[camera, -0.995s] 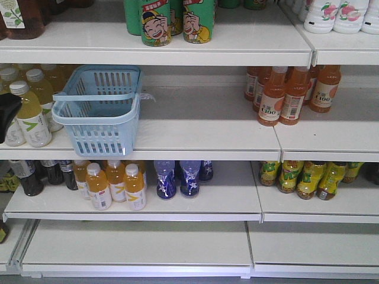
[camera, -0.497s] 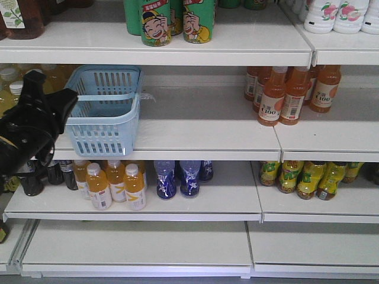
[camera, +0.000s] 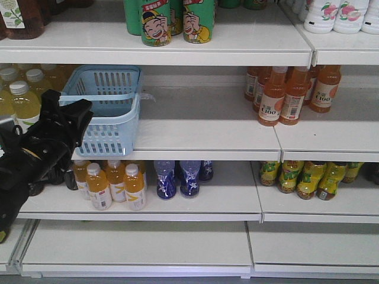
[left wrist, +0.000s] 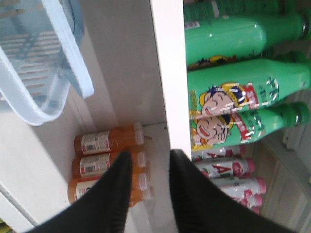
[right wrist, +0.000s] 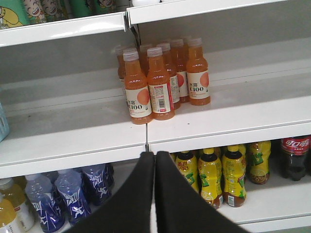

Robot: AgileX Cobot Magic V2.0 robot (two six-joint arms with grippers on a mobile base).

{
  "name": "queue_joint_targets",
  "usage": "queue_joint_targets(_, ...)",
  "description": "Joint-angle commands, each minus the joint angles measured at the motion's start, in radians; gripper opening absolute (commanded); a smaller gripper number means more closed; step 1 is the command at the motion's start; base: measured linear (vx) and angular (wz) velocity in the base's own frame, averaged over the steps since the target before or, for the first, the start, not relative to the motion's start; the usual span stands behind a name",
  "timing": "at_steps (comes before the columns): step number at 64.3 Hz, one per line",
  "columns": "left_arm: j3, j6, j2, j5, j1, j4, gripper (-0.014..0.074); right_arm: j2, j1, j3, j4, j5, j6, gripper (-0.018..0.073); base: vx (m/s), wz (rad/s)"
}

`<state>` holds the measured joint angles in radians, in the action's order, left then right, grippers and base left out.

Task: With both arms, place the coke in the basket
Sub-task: 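Reach the left gripper to the light-blue basket's handle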

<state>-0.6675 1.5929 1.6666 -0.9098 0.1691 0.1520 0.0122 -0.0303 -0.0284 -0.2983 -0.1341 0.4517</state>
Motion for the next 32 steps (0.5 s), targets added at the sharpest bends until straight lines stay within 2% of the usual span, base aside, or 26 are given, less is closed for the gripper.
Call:
queue_joint_targets(1, -0.028, 0.032, -0.020, -0.094, -0.019, -0.077, 0.0403, 0.011, -0.006, -0.018, -0.010, 0.070, -0.007, -0.0006, 0.00, 0.00)
queue_joint_targets(7, -0.030, 0.069, -0.006, -0.108, -0.035, -0.119, 0.0568, 0.011, -0.006, -0.018, -0.010, 0.070, -0.007, -0.0006, 0.00, 0.00)
queue_joint_targets(13, -0.034, 0.095, 0.011, -0.115, -0.046, -0.124, 0.0643, 0.011, -0.006, -0.018, -0.010, 0.070, -0.007, -0.0006, 0.00, 0.00)
queue_joint_targets(32, -0.139, 0.098, 0.094, -0.123, -0.049, -0.104, 0.0610, 0.011, -0.006, -0.018, -0.010, 0.070, -0.007, -0.0006, 0.00, 0.00)
